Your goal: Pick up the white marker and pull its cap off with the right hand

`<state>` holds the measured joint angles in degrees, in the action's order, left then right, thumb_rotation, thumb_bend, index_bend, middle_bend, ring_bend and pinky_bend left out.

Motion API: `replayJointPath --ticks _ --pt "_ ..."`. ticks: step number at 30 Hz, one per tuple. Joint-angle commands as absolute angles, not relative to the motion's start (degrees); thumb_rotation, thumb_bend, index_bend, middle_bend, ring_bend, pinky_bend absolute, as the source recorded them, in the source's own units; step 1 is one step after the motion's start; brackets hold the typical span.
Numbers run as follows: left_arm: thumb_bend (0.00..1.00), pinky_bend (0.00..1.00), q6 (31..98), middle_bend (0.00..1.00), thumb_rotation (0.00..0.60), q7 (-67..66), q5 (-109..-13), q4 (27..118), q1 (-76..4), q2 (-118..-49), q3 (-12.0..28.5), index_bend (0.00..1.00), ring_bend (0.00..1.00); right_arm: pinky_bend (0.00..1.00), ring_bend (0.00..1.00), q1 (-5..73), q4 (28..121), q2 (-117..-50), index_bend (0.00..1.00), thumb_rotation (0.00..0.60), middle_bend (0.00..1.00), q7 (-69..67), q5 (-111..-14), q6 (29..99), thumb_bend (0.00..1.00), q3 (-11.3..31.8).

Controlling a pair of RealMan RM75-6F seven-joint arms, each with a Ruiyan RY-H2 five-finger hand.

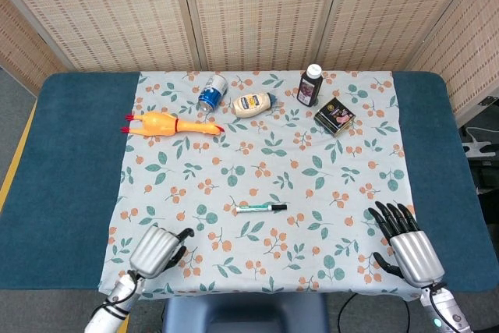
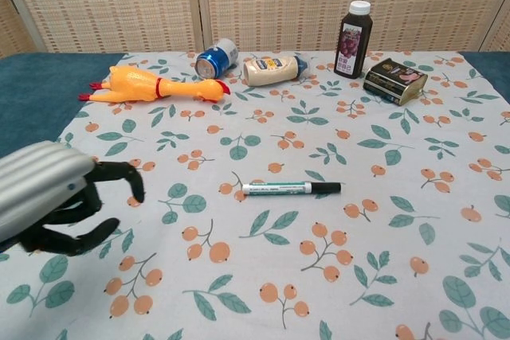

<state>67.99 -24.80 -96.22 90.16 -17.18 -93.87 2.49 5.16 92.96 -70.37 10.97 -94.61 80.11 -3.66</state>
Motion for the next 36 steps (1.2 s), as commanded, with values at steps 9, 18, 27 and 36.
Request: replayJointPath --ticks 9,18,27,36 --pt "0.44 1.0 61.55 1.0 0.6 -33.85 -84.42 81.2 -26.37 -111.33 11.86 0.42 1.0 0.0 0.0 5.65 92.21 -70.74 0.0 0.556 0.0 10.88 -92.86 78.83 0.2 -3.12" --pt "0.44 1.0 62.46 1.0 0.6 -34.52 -84.01 66.9 -33.13 -120.54 14.52 0.4 1.0 0.0 0.0 6.07 91.46 -70.74 0.0 0.555 0.0 10.49 -90.77 77.76 0.2 -2.37" --pt "0.43 1.0 62.46 1.0 0.6 -31.18 -83.4 55.09 -37.82 -126.05 15.47 0.42 1.0 0.0 0.0 6.22 91.27 -70.47 0.0 0.554 0.0 10.09 -89.59 77.34 0.2 -2.06" --pt "0.43 1.0 63.12 1.0 0.6 -29.9 -83.38 51.71 -39.73 -128.38 14.01 0.41 1.0 0.0 0.0 6.2 91.33 -70.05 0.0 0.555 0.0 9.59 -89.15 77.72 0.2 -1.77"
